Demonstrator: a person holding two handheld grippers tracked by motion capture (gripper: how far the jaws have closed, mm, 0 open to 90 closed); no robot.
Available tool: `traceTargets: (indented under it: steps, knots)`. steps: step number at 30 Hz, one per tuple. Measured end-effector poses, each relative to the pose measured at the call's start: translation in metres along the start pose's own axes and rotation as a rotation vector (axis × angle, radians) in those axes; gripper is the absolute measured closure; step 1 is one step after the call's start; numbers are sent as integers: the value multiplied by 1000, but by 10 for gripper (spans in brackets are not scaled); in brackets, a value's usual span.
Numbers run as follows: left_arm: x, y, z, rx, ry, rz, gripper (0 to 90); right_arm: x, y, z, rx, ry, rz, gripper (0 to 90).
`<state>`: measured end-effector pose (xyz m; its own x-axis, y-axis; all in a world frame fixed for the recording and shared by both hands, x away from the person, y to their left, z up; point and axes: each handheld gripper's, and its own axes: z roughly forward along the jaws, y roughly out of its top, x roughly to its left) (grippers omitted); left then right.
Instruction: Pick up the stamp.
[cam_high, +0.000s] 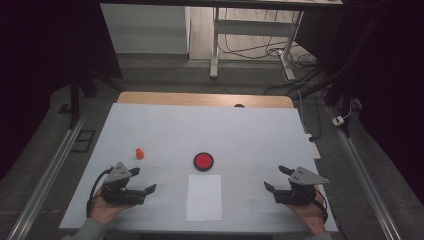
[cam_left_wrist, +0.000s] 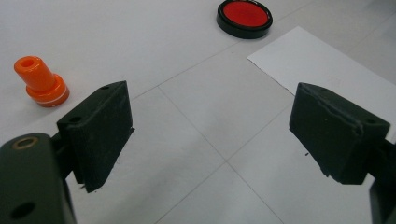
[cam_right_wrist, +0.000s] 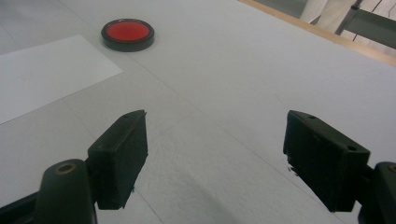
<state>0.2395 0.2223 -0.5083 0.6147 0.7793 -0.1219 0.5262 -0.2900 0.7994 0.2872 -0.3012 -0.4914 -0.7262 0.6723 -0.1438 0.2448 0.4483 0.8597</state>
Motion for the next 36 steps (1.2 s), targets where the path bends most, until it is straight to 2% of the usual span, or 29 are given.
traceTargets:
  steps: [6,14,19,28,36]
  knots:
    - [0,-3,-6,-23,3,2,142,1,0,-2,-10,22,15,234]
    - [-1,-4,-5,-24,1,16,147,-2,0,-4,-34,27,34,257]
    - [-3,-4,-6,-29,-4,27,156,-1,0,-5,-30,28,33,263]
    - [-3,2,-8,-36,19,38,161,0,0,-3,-19,29,25,274]
    - [-1,8,-7,-40,15,30,169,0,-1,-1,-14,31,24,282]
